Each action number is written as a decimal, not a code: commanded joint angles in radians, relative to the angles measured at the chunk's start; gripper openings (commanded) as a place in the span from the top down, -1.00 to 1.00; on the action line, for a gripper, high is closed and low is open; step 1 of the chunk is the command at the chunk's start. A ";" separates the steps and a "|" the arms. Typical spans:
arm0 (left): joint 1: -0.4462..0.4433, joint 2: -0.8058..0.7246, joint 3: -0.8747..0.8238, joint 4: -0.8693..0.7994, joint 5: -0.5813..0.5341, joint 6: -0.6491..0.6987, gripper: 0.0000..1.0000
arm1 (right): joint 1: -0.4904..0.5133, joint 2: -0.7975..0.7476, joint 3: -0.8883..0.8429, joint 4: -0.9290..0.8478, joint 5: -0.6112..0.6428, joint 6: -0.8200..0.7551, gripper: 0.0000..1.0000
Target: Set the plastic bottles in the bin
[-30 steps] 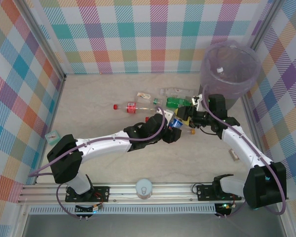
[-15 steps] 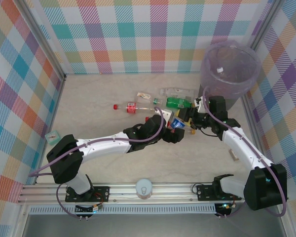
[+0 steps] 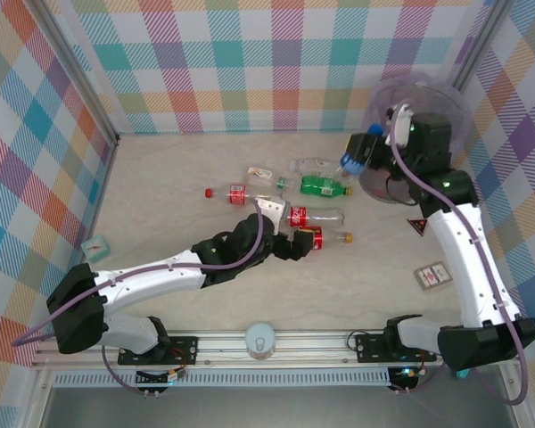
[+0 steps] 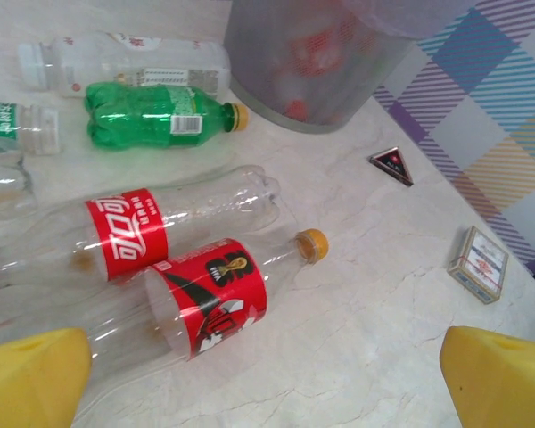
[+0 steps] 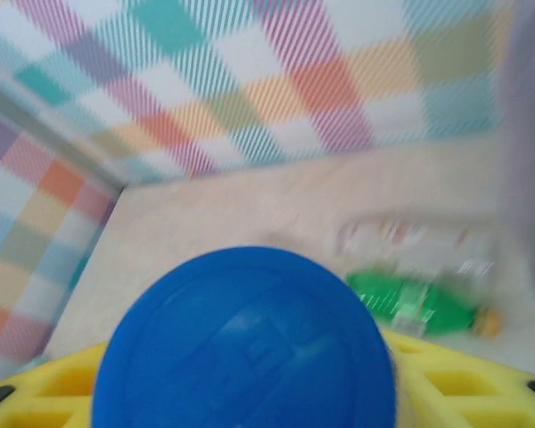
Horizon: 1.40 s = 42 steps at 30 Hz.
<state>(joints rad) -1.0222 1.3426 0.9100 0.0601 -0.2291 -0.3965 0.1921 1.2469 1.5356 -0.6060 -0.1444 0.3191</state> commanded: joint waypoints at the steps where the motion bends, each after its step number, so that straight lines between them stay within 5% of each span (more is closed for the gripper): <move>1: 0.007 -0.024 -0.031 -0.037 -0.038 -0.017 -0.99 | -0.028 0.065 0.140 -0.042 0.206 -0.165 0.46; 13: 0.007 -0.017 -0.005 -0.128 -0.070 -0.091 -0.99 | -0.119 0.478 0.578 0.032 0.523 -0.347 0.47; 18: 0.007 -0.044 -0.030 -0.120 -0.083 -0.123 -0.99 | -0.148 0.617 0.675 -0.051 0.474 -0.334 0.45; 34: 0.007 -0.013 -0.007 -0.166 -0.089 -0.137 -0.99 | -0.243 0.774 0.616 -0.194 0.214 -0.173 0.36; 42: 0.007 0.012 0.003 -0.170 -0.082 -0.143 -0.99 | -0.253 0.793 0.566 -0.215 0.189 -0.186 0.07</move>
<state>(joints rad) -1.0222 1.3415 0.8925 -0.1032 -0.3008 -0.5289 -0.0601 2.0342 2.1174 -0.8032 0.0772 0.1234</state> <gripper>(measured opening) 0.996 0.558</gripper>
